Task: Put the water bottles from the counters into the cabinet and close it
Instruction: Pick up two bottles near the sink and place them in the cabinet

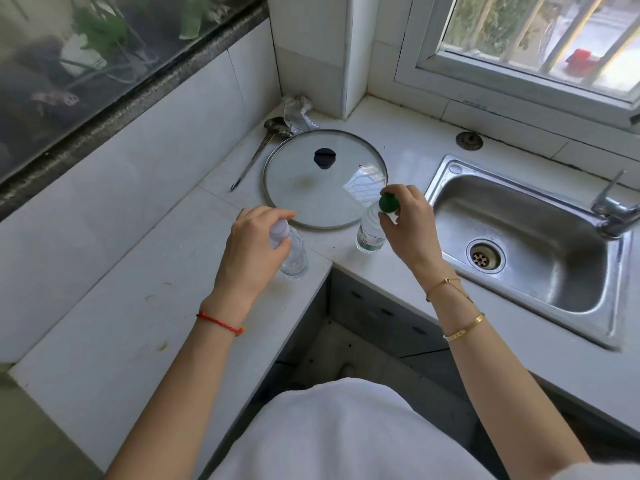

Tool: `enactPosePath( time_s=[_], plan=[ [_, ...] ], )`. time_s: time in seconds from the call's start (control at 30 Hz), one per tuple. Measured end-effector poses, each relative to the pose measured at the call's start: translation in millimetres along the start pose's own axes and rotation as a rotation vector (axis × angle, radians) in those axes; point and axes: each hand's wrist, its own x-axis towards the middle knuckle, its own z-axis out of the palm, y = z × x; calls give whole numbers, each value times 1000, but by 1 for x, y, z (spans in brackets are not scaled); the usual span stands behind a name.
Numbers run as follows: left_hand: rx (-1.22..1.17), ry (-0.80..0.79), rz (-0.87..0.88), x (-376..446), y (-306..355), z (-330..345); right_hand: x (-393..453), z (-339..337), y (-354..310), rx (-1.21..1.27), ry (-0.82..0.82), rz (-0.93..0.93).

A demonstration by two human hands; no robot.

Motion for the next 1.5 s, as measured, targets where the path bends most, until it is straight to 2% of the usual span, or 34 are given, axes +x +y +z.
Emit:
enactPosePath(
  time_s=[0.27,0.63,0.93,1.23,1.5],
  plan=[
    [-71,-57,136,-66,-22,-32,-102,-16,-64,26,115,61],
    [-116,-372,419,-190,-38,-72,-319,-21,-161,33,287,345],
    [-222,-666,679,-289,0,-64,-485,-45,-213,-56,471,600],
    [-254,-885,988,-385,62,-41,-629,-60,-245,-157,719,883],
    [-234,-1016,1100,-479,101,-6,-734,-53,-242,-235,863,1105]
  ],
)
